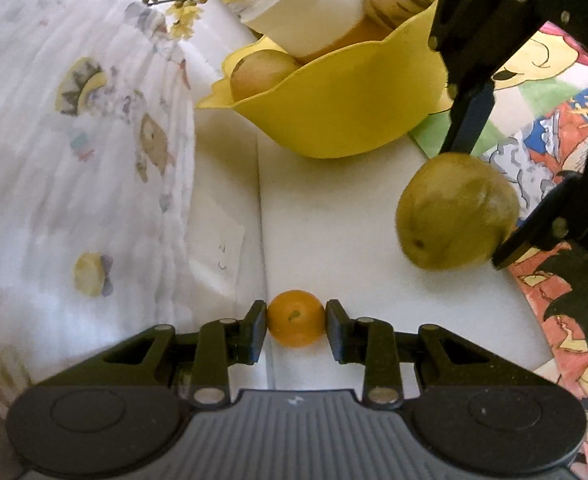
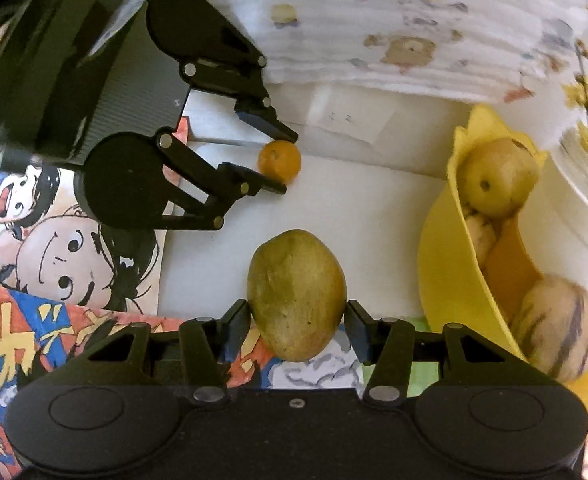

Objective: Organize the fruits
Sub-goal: 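Lift and carry the small orange and mango toward the metal tray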

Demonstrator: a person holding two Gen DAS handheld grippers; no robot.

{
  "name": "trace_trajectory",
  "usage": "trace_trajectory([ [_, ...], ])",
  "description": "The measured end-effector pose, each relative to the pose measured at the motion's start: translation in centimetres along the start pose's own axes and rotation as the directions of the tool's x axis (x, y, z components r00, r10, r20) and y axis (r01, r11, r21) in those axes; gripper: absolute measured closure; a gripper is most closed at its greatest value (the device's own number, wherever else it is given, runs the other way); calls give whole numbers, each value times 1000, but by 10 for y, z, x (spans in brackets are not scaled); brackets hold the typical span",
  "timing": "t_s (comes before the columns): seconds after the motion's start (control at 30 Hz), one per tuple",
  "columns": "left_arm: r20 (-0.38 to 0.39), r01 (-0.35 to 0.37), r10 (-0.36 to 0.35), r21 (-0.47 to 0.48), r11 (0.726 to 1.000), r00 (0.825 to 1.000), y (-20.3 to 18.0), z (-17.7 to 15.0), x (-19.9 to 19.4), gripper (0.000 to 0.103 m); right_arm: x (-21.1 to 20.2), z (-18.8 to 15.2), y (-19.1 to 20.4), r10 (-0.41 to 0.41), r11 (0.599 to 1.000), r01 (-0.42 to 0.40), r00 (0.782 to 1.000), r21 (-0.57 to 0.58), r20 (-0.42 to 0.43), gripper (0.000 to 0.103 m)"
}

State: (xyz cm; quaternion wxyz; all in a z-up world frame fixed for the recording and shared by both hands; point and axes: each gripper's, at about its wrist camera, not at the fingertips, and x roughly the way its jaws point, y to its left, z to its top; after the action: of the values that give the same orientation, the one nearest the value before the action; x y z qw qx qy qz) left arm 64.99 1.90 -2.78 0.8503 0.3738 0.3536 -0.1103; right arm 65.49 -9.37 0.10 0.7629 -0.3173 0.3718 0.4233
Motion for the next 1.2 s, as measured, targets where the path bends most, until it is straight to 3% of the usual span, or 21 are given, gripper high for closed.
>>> trace_trajectory([
  [0.23,-60,37,-42,-97,995,997,11,8,-1,70,-11,-15,-7,9,990,-12,1000,140,24,50],
  [0.37,-83,98,-119,-217,971,989,22,6,-6,70,-16,-20,-8,15,987,-16,1000,162,12,50],
  [0.6,-94,194,-235,-321,927,967,29,-8,-20,70,-21,-22,-12,39,973,-38,999,226,-1,49],
  [0.83,-98,190,-232,-324,927,968,25,-12,-19,67,-12,-13,-13,26,970,-27,1000,241,10,47],
  [1.0,-72,221,-267,-375,900,961,31,-11,-12,67,-3,-13,-11,24,970,-25,1000,240,7,47],
  [1.2,-71,225,-274,-397,890,959,32,-14,-17,69,1,-16,-6,-12,947,7,1000,321,12,47],
])
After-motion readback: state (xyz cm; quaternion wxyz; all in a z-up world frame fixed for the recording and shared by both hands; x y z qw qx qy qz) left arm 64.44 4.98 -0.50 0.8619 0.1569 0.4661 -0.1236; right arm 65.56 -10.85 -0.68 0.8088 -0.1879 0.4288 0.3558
